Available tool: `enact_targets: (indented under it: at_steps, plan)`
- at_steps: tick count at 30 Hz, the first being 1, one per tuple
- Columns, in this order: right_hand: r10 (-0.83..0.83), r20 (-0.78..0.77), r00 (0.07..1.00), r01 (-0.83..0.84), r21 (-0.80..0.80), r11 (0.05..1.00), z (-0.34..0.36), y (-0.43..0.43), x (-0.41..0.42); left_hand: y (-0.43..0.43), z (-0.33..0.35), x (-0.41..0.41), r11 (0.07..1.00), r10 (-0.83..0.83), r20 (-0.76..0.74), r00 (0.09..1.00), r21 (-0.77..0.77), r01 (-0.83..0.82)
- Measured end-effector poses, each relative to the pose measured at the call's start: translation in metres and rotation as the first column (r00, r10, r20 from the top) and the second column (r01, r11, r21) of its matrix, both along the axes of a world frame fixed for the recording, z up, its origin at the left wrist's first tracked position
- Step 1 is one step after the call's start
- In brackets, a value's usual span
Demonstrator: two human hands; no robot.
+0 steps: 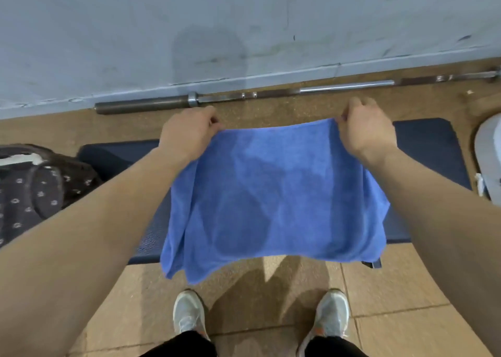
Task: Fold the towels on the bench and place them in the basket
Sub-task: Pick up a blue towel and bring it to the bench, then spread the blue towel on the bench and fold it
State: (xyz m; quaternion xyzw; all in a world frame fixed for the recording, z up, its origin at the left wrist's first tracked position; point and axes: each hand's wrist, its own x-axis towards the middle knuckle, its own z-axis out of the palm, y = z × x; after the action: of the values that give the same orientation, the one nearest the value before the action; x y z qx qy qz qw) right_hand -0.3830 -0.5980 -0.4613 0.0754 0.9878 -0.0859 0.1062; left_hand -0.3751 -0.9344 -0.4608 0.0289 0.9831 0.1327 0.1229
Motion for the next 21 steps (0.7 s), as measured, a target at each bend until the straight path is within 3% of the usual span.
enact_targets:
  at_steps: [4,10,14,17,21]
  plan:
    - [0.006,-0.114,0.994,-0.004,0.015,1.0,-0.042,0.004,-0.005,-0.012,-0.034,-0.008,0.998,-0.056,-0.097,0.994,-0.032,0.053]
    - [0.007,-0.264,0.965,0.02,0.102,0.995,-0.039,-0.005,-0.003,-0.014,-0.037,-0.007,0.993,-0.067,-0.254,0.965,-0.115,0.038]
    - [0.054,-0.447,0.893,-0.023,0.075,0.997,-0.02,-0.032,0.034,-0.019,-0.028,0.031,0.995,0.084,-0.372,0.924,0.076,-0.06]
    - [0.151,-0.405,0.902,-0.162,0.006,0.987,-0.017,-0.071,0.078,-0.027,-0.025,0.083,0.98,0.181,-0.39,0.903,0.152,-0.131]
    - [0.377,-0.271,0.886,-0.412,-0.083,0.907,-0.021,-0.132,0.14,-0.026,-0.022,0.157,0.951,0.281,-0.243,0.928,0.198,-0.236]
